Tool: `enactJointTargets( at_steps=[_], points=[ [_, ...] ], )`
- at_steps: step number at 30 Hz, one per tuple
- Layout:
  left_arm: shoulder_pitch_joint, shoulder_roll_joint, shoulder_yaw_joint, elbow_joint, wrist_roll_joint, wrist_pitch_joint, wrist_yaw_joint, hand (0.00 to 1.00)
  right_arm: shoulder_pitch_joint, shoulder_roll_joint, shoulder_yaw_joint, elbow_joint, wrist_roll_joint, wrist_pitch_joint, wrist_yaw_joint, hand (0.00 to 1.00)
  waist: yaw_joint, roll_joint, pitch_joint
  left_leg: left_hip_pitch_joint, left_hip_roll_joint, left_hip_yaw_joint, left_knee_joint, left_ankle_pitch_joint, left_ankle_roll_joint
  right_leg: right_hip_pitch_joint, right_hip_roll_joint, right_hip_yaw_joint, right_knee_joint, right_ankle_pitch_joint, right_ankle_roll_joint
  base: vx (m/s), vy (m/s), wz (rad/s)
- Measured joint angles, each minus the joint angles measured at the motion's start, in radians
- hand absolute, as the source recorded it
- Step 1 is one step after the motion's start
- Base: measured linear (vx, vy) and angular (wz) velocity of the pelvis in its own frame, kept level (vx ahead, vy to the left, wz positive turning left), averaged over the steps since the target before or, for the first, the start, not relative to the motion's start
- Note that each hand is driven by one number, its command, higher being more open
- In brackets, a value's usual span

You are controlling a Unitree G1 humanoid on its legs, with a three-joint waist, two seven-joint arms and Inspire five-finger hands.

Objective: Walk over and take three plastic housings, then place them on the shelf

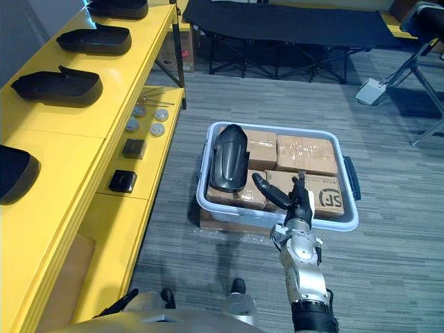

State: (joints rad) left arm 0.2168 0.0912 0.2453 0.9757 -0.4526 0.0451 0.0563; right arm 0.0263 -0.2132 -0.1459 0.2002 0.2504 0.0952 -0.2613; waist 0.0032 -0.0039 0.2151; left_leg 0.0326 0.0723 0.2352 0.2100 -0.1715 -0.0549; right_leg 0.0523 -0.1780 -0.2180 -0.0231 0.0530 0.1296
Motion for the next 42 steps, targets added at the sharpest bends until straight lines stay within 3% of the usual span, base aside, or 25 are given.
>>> enactJointTargets(
  at_steps=[3,7,16,24,27,31,42],
  points=[
    [-0.012,0.009,-0.018,-0.067,0.078,-0.012,-0.016,1.00,-0.087,-0.035,-0.053,0.116,-0.001,0.025,-0.059,1.00,0.009,-0.014,0.021,-0.060,-0.002,-0.044,0.036,-0.004,0.004,-0.014,0.002,-0.030,-0.032,0.022,-0.003,-0.09,-0.024,0.15],
    [-0.024,0.017,-0.043,-0.163,0.106,-0.023,-0.017,1.00,-0.276,-0.108,-0.120,0.250,-0.001,0.057,-0.165,1.00,0.052,-0.030,0.105,-0.151,-0.001,-0.083,0.094,-0.006,0.009,-0.053,0.006,-0.056,-0.055,0.057,-0.007,-0.14,-0.014,0.19],
    [-0.029,0.017,-0.030,-0.211,0.105,-0.028,-0.023,1.00,-0.530,-0.240,-0.120,0.426,0.010,0.116,-0.184,1.00,0.111,-0.038,0.180,-0.235,-0.013,-0.142,0.157,-0.011,0.025,-0.070,0.001,-0.107,-0.055,0.074,-0.004,-0.06,0.007,0.20],
    [-0.051,0.019,-0.022,-0.219,0.101,-0.051,-0.062,1.00,-0.661,-0.371,-0.115,0.543,0.005,0.119,-0.156,1.00,0.131,-0.016,0.266,-0.270,-0.027,-0.168,0.198,-0.017,0.035,-0.076,-0.014,-0.136,-0.029,0.074,-0.002,-0.04,0.031,0.10],
    [-0.051,0.027,-0.033,-0.214,0.101,-0.064,-0.077,1.00,-0.715,-0.393,-0.084,0.603,-0.001,0.142,-0.130,1.00,0.133,-0.014,0.269,-0.297,-0.028,-0.180,0.217,-0.018,0.038,-0.098,-0.014,-0.146,-0.021,0.075,-0.001,-0.06,0.026,0.08],
    [-0.055,0.027,-0.081,-0.212,0.097,-0.069,-0.082,1.00,-0.791,-0.449,-0.026,0.687,-0.002,0.162,-0.096,1.00,0.159,0.014,0.287,-0.309,-0.030,-0.191,0.232,-0.020,0.041,-0.108,-0.018,-0.157,-0.005,0.074,-0.001,-0.07,0.023,0.04],
    [-0.055,0.025,-0.155,-0.149,0.028,-0.067,-0.076,1.00,-0.942,-0.512,0.044,0.790,-0.010,0.219,-0.070,1.00,0.186,0.050,0.297,-0.391,-0.037,-0.205,0.265,-0.014,0.052,-0.178,-0.030,-0.170,0.029,0.073,-0.002,-0.05,0.028,0.03]
  ],
)
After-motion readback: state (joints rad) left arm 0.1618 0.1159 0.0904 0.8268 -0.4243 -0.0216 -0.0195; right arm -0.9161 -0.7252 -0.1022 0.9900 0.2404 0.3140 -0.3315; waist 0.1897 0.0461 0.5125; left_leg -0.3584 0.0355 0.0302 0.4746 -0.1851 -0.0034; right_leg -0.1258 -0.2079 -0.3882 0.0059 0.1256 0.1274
